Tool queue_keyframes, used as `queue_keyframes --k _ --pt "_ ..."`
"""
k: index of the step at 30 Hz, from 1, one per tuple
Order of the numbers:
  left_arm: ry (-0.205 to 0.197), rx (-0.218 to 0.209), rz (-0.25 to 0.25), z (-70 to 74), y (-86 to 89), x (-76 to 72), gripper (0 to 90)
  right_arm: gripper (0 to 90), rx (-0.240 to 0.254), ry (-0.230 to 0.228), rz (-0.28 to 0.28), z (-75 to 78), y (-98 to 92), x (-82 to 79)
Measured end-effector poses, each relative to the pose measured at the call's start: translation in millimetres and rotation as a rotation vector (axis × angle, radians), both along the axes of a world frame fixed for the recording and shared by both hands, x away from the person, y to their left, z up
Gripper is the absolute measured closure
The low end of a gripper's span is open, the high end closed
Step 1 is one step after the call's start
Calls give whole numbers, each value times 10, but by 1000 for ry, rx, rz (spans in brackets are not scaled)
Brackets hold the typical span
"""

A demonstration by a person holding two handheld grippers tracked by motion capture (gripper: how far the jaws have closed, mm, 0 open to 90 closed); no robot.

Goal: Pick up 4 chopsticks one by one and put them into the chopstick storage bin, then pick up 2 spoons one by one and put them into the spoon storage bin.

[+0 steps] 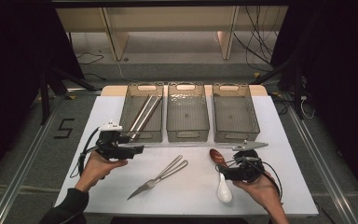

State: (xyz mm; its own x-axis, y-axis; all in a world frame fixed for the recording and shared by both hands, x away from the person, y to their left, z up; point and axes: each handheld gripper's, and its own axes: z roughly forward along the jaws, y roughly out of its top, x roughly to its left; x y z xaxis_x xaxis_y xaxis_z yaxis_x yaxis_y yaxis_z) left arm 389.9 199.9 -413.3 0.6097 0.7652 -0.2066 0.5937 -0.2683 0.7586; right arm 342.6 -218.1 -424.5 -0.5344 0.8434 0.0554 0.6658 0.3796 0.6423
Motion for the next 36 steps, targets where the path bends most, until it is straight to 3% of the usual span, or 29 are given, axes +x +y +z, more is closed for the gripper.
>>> queue_keyframes --k 12,21,29,36 --pt "-47 -42 7 -130 72 -255 199 366 -34 96 -14 -168 -146 80" --pt "-51 -30 -12 -262 71 -402 189 375 -52 119 -8 -218 -127 71" --pt "-64 -49 12 -298 148 -490 182 384 -61 118 4 -219 -67 114" --pt "-83 -63 20 -289 157 -542 180 447 -74 173 6 -278 -91 165"
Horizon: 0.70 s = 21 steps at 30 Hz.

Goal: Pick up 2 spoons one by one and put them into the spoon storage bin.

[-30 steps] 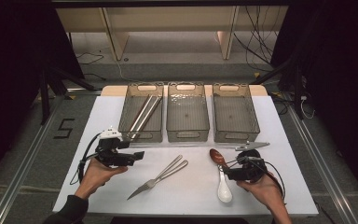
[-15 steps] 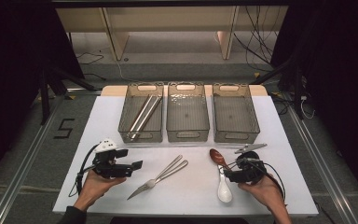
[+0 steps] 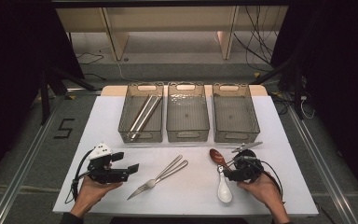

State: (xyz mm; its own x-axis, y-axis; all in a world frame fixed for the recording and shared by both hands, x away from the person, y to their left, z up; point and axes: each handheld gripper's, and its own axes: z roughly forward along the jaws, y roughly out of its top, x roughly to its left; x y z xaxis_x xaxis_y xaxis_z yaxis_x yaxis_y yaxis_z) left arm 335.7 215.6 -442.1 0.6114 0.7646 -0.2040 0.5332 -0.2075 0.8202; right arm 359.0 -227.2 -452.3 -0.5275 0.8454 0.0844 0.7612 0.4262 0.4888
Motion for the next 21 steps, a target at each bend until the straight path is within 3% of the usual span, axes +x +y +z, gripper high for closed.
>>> queue_keyframes --k 12,21 --pt "-19 21 -18 -46 -62 -27 178 626 -31 58 24 -20 7 70" --pt "-18 37 -34 -73 -87 -35 179 757 -108 101 42 -63 86 152"
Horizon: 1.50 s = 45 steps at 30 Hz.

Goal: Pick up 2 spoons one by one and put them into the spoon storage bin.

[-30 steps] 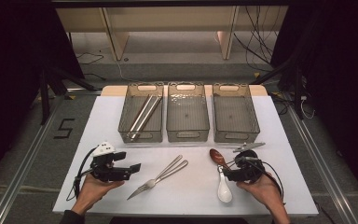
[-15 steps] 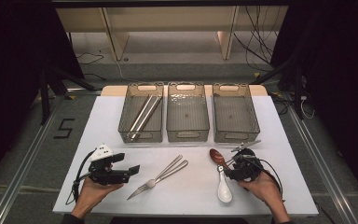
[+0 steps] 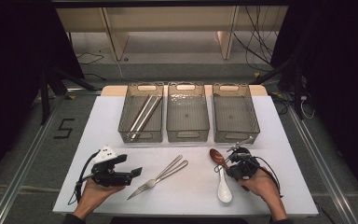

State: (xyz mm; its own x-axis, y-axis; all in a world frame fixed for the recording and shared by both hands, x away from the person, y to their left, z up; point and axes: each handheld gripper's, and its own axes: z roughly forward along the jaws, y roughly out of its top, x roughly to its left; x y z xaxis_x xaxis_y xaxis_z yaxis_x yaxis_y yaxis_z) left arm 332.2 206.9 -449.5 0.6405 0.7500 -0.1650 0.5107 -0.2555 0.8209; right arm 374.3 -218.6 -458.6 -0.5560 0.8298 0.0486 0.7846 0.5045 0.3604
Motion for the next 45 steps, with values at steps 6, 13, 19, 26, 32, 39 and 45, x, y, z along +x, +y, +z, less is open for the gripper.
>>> queue_keyframes --k 6,13,19,26,32,39,45 --pt "2 6 1 -17 -10 -4 179 806 -28 7 10 -8 22 37" --pt "-7 12 10 -45 3 0 180 818 -35 -9 31 10 42 23" --pt "-7 11 21 -59 27 4 180 820 -22 -43 50 131 35 -15" --pt "-19 8 26 -57 30 1 180 822 14 -81 68 275 40 -64" --pt "-15 3 31 -59 40 0 180 821 63 -136 91 465 63 -91" --pt "-24 -8 32 -54 33 -5 180 821 96 -194 87 620 146 15" --pt "-24 -13 34 -54 40 -6 180 821 118 -232 80 722 247 142"
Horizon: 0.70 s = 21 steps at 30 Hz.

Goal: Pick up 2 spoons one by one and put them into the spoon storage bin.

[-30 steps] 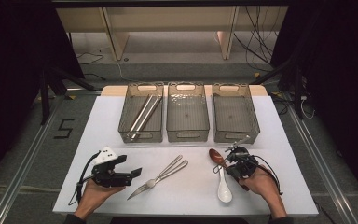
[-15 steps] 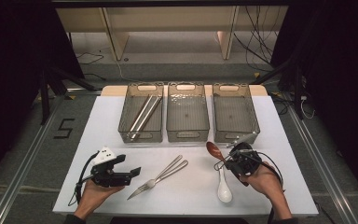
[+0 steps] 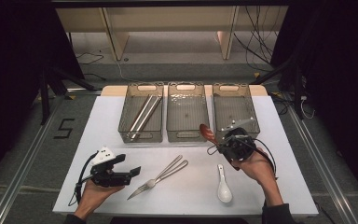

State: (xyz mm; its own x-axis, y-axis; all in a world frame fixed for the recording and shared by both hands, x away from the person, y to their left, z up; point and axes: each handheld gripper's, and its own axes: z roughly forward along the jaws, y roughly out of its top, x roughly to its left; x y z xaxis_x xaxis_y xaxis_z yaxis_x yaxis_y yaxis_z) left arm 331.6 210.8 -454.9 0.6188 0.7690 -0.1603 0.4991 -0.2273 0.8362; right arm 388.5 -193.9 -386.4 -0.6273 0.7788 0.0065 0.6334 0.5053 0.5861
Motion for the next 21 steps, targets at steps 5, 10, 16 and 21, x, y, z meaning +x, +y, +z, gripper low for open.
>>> queue_keyframes --k 5,10,16,21 --pt "-4 2 -1 1 -3 -3 180 821 5 -27 -6 64 89 117" --pt "-6 2 0 2 2 -2 180 821 7 -36 -9 124 177 232" --pt "-9 1 3 -1 -7 0 180 821 4 -50 -17 193 305 415" --pt "-11 -1 3 0 1 2 180 821 -3 -56 -35 261 428 596"
